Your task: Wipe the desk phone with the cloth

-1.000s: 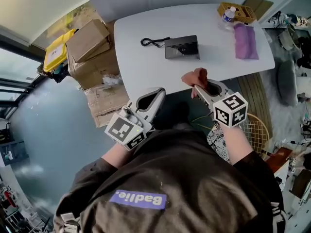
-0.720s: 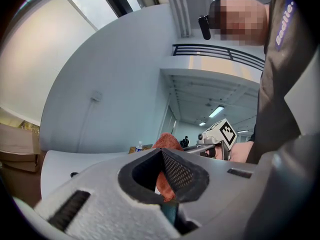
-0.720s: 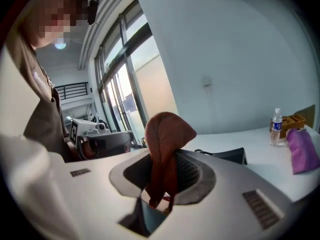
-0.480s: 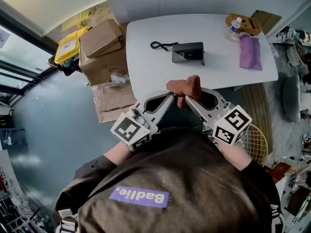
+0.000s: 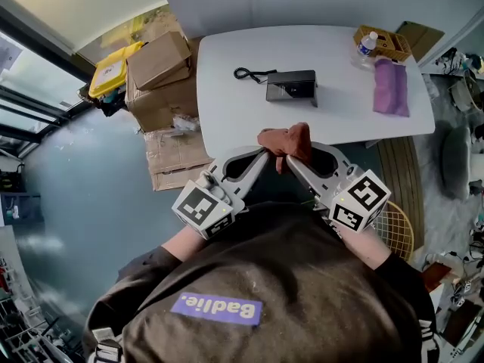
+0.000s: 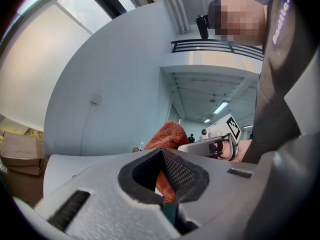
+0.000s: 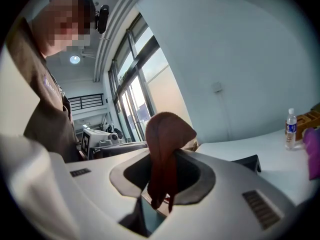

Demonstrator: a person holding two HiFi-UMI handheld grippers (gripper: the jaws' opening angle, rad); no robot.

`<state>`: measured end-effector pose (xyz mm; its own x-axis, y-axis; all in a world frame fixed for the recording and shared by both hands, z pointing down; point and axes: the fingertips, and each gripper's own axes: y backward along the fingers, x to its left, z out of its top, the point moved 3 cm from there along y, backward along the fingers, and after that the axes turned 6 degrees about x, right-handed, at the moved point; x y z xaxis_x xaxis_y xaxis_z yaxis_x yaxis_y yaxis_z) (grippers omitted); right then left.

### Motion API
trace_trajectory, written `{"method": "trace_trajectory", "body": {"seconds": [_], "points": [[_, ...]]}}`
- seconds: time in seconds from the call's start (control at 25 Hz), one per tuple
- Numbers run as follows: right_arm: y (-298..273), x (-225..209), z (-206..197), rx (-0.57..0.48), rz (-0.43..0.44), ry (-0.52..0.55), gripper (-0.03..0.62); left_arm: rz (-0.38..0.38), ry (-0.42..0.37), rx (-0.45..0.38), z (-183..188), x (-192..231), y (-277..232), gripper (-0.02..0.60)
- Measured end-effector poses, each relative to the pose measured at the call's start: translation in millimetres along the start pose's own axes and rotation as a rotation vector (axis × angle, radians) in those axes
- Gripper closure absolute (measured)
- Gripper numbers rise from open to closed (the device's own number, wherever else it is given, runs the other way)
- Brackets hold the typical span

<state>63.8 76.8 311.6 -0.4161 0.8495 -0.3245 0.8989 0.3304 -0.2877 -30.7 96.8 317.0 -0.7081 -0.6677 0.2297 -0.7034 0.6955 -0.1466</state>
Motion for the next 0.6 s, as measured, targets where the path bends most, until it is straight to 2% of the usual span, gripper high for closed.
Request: {"method": "trace_trajectory", "body": {"seconds": [0.6], "points": [[2.5, -4.1, 0.9, 0.017, 0.012, 0.011, 0.482, -0.006, -0.008, 0.009, -1.7, -1.8, -4.6, 0.565]]}}
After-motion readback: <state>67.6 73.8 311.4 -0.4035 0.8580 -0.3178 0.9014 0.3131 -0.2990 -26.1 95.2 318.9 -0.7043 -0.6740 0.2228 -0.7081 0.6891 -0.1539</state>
